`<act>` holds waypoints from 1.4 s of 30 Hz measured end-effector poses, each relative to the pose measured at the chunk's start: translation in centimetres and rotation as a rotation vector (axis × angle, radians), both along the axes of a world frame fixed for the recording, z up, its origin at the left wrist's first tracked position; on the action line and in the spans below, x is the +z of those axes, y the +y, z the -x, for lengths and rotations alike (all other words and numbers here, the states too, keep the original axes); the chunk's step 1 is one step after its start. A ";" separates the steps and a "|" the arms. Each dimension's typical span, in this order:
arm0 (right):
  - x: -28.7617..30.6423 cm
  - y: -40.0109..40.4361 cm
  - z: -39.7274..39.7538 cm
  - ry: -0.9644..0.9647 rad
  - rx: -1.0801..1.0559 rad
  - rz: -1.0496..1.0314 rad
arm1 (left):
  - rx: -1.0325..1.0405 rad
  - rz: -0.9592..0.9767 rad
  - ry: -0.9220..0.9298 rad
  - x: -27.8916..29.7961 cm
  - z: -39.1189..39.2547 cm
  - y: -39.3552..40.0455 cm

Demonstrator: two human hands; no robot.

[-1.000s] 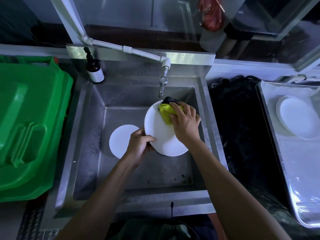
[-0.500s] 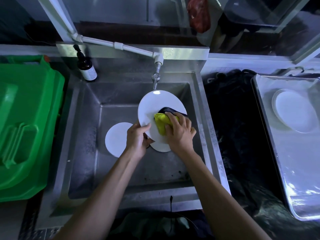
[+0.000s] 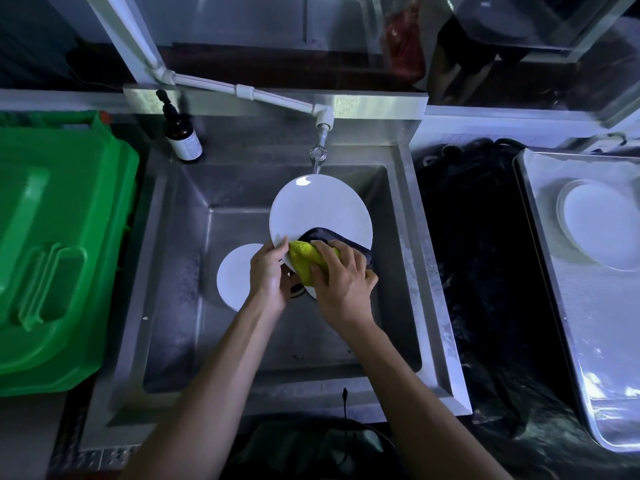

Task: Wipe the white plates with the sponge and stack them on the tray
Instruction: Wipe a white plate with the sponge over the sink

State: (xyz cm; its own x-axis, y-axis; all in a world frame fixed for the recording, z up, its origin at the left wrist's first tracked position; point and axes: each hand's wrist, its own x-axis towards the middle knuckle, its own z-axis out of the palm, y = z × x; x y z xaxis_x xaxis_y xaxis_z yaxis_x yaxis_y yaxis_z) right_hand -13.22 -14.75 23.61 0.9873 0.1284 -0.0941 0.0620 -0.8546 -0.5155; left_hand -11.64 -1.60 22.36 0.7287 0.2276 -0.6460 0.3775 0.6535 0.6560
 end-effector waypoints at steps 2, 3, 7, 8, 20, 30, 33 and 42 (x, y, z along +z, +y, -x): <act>0.1 -0.5 0.2 -0.004 0.016 0.017 | 0.007 -0.003 -0.001 -0.2 0.0 -0.1; 0.0 -0.8 0.2 -0.003 0.018 0.027 | 0.005 -0.010 -0.004 -0.2 0.1 -0.1; -0.4 -1.8 0.4 -0.002 0.010 0.073 | -0.006 -0.038 -0.026 -0.5 0.5 -0.1; -0.6 -2.0 0.4 -0.007 0.005 0.080 | -0.012 -0.039 -0.035 -0.5 0.6 0.0; -1.7 -4.7 -2.7 -0.074 -0.110 0.031 | -0.168 -0.136 -0.092 -1.0 3.0 1.0; -0.9 -4.9 -5.8 -0.126 -0.102 0.019 | -0.338 -0.192 -0.070 -0.9 3.9 0.8; -0.3 -4.6 -6.5 -0.154 -0.043 0.031 | -0.380 -0.190 -0.075 -1.2 4.1 0.6; 0.7 -1.6 -5.5 -0.221 0.144 -0.016 | -0.404 -0.203 -0.096 -1.1 3.5 0.7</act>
State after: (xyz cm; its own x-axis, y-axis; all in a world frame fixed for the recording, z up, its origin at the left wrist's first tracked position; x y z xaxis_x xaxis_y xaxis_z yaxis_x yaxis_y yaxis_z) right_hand -7.69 -16.30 24.31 0.9549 0.2692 0.1253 0.2955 -0.8205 -0.4893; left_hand -15.09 -0.88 21.22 0.8392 0.0278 -0.5431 0.5069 0.3216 0.7998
